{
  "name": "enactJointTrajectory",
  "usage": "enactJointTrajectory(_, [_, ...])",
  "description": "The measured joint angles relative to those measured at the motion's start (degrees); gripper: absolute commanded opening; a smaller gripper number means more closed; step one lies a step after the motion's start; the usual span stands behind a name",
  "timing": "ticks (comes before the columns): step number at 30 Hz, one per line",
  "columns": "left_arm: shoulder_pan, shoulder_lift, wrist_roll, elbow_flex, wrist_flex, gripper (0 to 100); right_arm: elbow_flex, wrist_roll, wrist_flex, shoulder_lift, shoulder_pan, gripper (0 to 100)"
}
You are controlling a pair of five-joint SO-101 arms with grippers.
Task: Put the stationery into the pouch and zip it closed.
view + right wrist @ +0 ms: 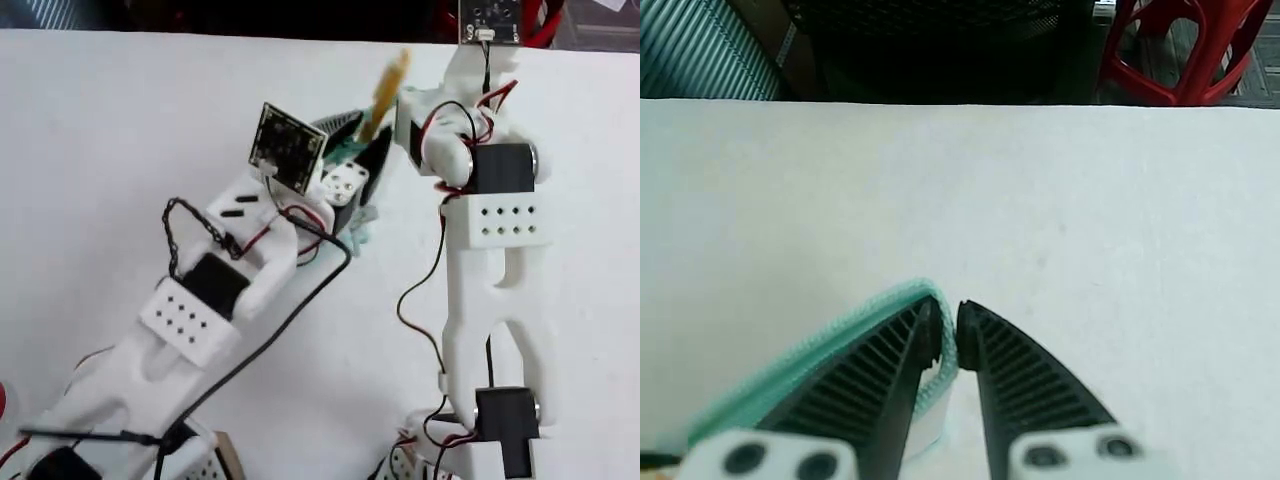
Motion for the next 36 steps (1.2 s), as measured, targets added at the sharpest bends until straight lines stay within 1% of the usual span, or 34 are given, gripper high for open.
enactJointTrajectory(3, [0.0,-3.5,4.9,-0.2,5.5,18,0.0,0.0,0.0,0.0,-0.1,1.9])
enactJointTrajectory(6, [-1.9,-6.5,6.9,-1.5,10.4,18,0.0,0.0,-0.1,0.0,0.0,1.9])
enactJointTrajectory(8, [-4.0,-8.4,7.1,-2.4,12.7,18,0.0,-0.1,-0.1,0.0,0.2,1.9])
enactJointTrajectory(12, [-10.9,-13.3,7.3,-2.6,17.5,18,0.0,-0.1,-0.1,0.0,0.0,1.9])
enactJointTrajectory(15, [-15.6,-17.8,7.3,-1.3,22.7,19,0.0,-0.1,-0.1,0.0,0.0,1.9])
enactJointTrajectory(17, [-16.5,-20.9,6.8,1.6,25.6,21,0.0,-0.1,-0.1,0.0,0.0,1.9])
enactJointTrajectory(18, [-16.5,-22.4,5.1,3.5,26.2,21,0.0,-0.1,-0.1,0.0,0.0,1.9])
enactJointTrajectory(21, [-13.1,-26.5,0.2,10.8,25.1,21,0.0,-0.1,-0.1,0.0,0.0,1.9])
enactJointTrajectory(24, [-10.0,-29.8,-2.0,17.8,19.6,21,0.0,-0.1,-0.1,0.0,0.0,1.9])
enactJointTrajectory(27, [-9.4,-31.5,-2.4,23.0,13.9,21,0.0,-0.1,-0.1,0.0,0.0,1.9])
enactJointTrajectory(30, [-9.2,-31.7,-2.5,26.5,10.2,21,0.0,-0.1,-0.1,0.0,0.0,1.9])
enactJointTrajectory(36, [-9.2,-31.9,-2.5,29.9,2.3,21,0.0,-0.1,-0.1,0.0,-0.4,1.9])
